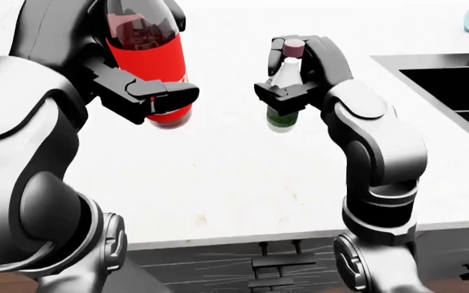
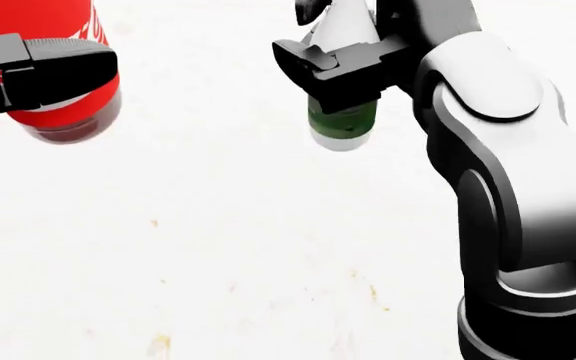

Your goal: Move the drinks to the dining counter.

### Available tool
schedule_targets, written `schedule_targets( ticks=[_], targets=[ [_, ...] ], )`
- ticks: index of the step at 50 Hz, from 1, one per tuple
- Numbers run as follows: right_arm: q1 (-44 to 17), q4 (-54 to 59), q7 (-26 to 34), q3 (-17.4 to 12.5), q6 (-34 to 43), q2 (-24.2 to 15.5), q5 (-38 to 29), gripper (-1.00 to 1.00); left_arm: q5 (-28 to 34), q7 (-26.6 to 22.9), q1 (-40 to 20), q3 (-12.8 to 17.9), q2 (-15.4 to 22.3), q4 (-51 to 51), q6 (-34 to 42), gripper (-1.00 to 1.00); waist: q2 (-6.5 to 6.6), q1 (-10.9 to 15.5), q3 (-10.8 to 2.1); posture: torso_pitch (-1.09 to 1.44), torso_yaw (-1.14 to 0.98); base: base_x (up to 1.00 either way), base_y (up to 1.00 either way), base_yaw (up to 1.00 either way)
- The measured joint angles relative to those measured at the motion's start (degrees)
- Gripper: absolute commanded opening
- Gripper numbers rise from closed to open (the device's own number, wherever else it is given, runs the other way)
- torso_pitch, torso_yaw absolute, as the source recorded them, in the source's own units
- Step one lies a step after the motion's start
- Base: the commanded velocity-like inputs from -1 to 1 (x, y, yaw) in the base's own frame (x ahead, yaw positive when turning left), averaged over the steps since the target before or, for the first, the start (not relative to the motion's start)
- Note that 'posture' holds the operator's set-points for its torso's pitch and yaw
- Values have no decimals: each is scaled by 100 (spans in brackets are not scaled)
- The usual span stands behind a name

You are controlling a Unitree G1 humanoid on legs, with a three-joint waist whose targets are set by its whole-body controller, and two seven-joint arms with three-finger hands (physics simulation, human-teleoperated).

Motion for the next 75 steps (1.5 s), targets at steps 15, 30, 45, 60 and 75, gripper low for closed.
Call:
schedule_targets(
  ticks=[15, 30, 45, 60, 75],
  targets=[
    [203, 366, -114, 135, -339, 65, -38, -100, -9, -33, -37, 12, 24, -25, 16, -100, 20, -2, -44, 0, 0, 0, 0, 0],
    [424, 987, -157, 105, -878, 143, -236, -100, -9, -8, -55, -10, 6, 2, 5, -100, 29, -5, -65, 0, 0, 0, 0, 0],
    [621, 1391, -213, 133, -1289, 209, -364, -100, -10, 8, -1, 21, -30, -30, 9, -100, 20, -11, -97, 0, 0, 0, 0, 0],
    [777, 1487, -249, 87, -1484, 228, -386, -100, -29, 24, 21, 42, -15, -19, -23, -100, 7, -13, -105, 0, 0, 0, 0, 0],
    [906, 1538, -358, 68, -1729, 217, -346, -93, -41, 28, 34, 47, -7, -26, -30, -100, 2, -4, -115, 0, 0, 0, 0, 0]
  ],
)
